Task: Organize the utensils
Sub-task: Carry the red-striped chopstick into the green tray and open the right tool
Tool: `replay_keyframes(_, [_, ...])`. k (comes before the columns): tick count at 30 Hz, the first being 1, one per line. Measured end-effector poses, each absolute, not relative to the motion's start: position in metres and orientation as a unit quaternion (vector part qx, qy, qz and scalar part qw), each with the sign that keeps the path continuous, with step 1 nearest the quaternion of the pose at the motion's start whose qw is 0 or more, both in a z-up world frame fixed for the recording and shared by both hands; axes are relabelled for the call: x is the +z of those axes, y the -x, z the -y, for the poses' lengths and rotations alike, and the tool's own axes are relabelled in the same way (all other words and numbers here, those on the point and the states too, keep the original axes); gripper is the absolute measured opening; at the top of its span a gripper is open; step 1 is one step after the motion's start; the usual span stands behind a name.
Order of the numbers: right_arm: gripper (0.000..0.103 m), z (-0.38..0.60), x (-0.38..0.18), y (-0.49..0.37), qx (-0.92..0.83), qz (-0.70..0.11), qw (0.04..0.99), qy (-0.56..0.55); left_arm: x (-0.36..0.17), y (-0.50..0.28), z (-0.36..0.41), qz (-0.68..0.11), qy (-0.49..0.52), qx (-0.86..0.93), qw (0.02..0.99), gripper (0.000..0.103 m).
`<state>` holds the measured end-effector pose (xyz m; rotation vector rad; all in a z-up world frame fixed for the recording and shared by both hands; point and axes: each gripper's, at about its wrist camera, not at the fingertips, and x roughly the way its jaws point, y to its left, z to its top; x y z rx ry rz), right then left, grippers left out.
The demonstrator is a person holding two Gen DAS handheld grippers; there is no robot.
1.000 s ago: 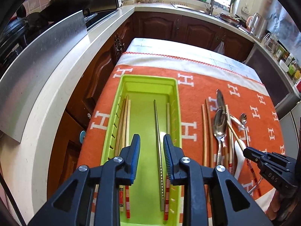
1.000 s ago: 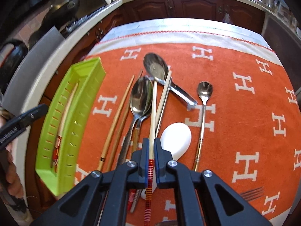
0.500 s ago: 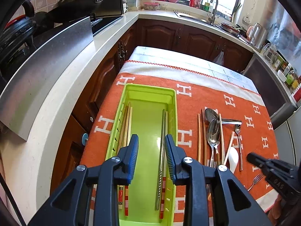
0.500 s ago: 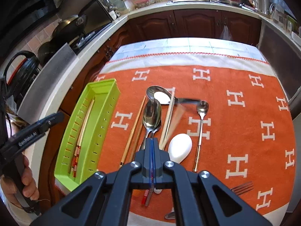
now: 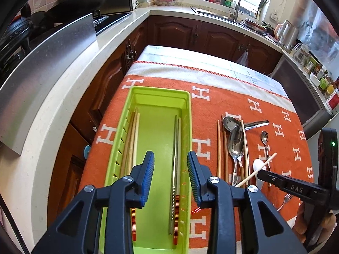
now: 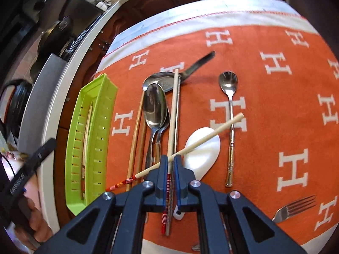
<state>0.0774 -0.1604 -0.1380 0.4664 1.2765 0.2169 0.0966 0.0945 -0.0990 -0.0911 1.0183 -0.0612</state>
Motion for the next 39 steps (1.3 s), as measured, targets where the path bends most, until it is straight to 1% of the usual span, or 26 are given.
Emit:
replay_keyframes(6, [0.009,0.163,-0.154,-0.083,0.09,-0.61,0.747,-0.248,-0.102,-0.097,-0.087,-0.49,0.039,-0.04,0.87,0.031])
replay_keyframes(10, [0.01,0.165,-0.16,-0.087,0.084,-0.607,0.741,-0.277,-0.104,-0.098,-0.083,-0.494,0.036,-0.044,0.868,0.031])
replay_keyframes(11, [0.01,0.164,-0.16,-0.088,0.08,-0.606,0.741,-0.278,-0.105,-0.097,-0.083,-0.494,0.036,-0.044,0.867,0.031])
replay_keyframes(13, [0.015,0.163,-0.159,-0.092,0.072,-0.604,0.744,-0.276,-0.105,-0.098,-0.082,-0.495,0.036,-0.045,0.867,0.031])
replay_keyframes(19, [0.016,0.156,-0.161,-0.101,0.069,-0.604,0.746,-0.271,-0.106,-0.098,-0.079,-0.497,0.034,-0.048,0.866,0.032])
replay_keyframes(23, [0.016,0.149,-0.16,-0.105,0.052,-0.603,0.758,-0.241,-0.108,-0.098,-0.076,-0.499,0.033,-0.049,0.865,0.032])
replay_keyframes(24, [0.015,0.146,-0.159,-0.106,0.05,-0.604,0.761,-0.231,-0.108,-0.098,-0.076,-0.499,0.033,-0.049,0.864,0.032])
replay_keyframes(25, [0.011,0.145,-0.159,-0.106,0.05,-0.604,0.762,-0.227,-0.108,-0.098,-0.076,-0.499,0.033,-0.05,0.864,0.032])
replay_keyframes(29, [0.009,0.143,-0.158,-0.104,0.048,-0.598,0.771,-0.216,-0.108,-0.098,-0.076,-0.499,0.033,-0.049,0.864,0.032])
replay_keyframes(30, [0.005,0.144,-0.156,-0.103,0.049,-0.594,0.774,-0.213,-0.108,-0.098,-0.076,-0.499,0.033,-0.049,0.864,0.032])
replay_keyframes(39, [0.005,0.142,-0.127,-0.09,0.098,-0.578,0.784,-0.205,-0.098,-0.097,-0.082,-0.49,0.032,-0.049,0.87,0.032])
